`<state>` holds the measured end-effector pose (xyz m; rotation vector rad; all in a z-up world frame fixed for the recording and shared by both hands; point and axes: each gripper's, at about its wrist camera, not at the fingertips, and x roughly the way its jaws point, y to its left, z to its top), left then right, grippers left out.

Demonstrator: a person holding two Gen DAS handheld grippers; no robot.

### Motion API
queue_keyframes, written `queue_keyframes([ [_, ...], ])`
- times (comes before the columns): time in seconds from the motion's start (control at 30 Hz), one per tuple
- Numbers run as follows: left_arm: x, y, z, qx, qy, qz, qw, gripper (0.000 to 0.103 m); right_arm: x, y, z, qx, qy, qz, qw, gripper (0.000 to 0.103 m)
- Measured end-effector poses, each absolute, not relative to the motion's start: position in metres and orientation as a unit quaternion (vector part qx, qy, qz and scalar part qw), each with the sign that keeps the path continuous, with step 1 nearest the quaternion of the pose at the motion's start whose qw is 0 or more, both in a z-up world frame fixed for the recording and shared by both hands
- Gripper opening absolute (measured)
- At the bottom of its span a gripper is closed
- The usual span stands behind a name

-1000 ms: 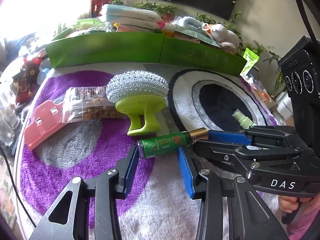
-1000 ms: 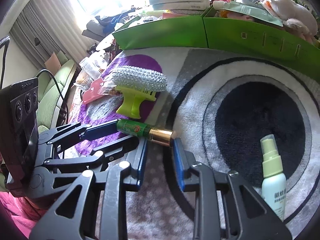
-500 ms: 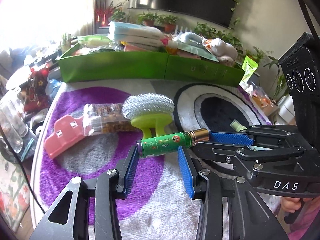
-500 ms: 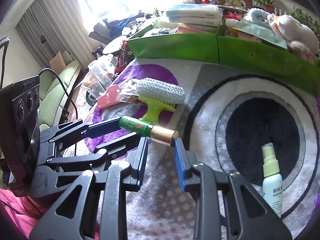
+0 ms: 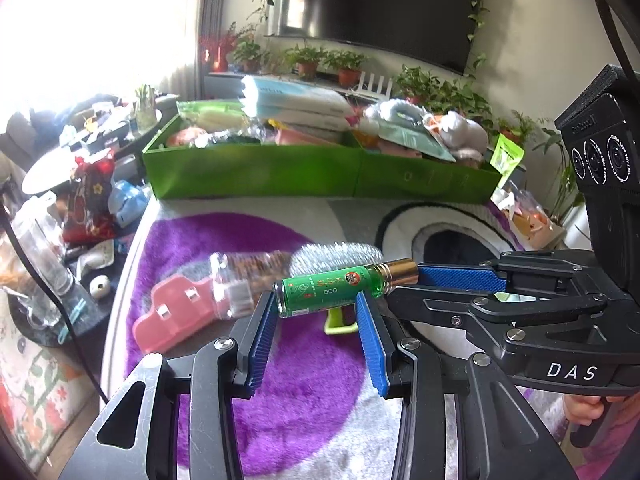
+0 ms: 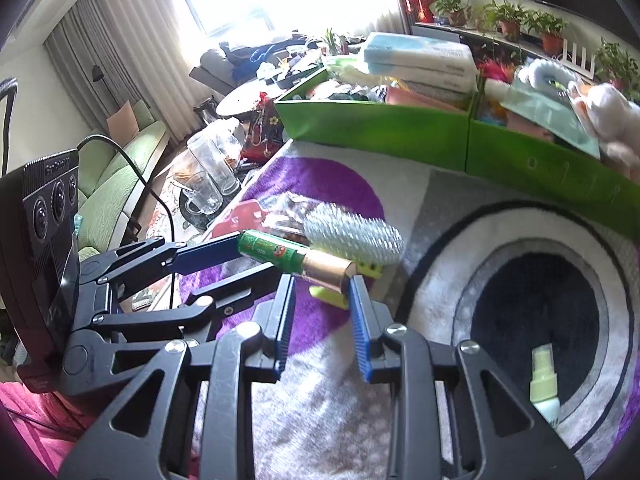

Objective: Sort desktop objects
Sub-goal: 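Lift the green tube with the left gripper and carry it toward the green box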

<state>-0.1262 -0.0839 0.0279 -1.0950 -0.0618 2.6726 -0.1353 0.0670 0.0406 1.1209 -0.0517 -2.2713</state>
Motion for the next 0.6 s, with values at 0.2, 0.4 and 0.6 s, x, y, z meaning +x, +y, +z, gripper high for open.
queue_keyframes([
  [0.2, -0.134, -0.093, 0.036, -0.366, -0.022, 0.923, 0.121, 0.041, -0.143, 0.058, 0.05, 0.411, -0.018, -0.859, 0.304, 0.029],
  [0.4, -0.143, -0.1, 0.042, -0.361, -0.025, 0.925, 0.12, 0.041, -0.153, 0.05, 0.055, 0.403, -0.019, -0.863, 0.303, 0.029],
  [0.6, -0.153, -0.105, 0.047, -0.351, -0.023, 0.929, 0.115, 0.041, -0.163, 0.046, 0.059, 0.4, -0.023, -0.864, 0.306, 0.029],
])
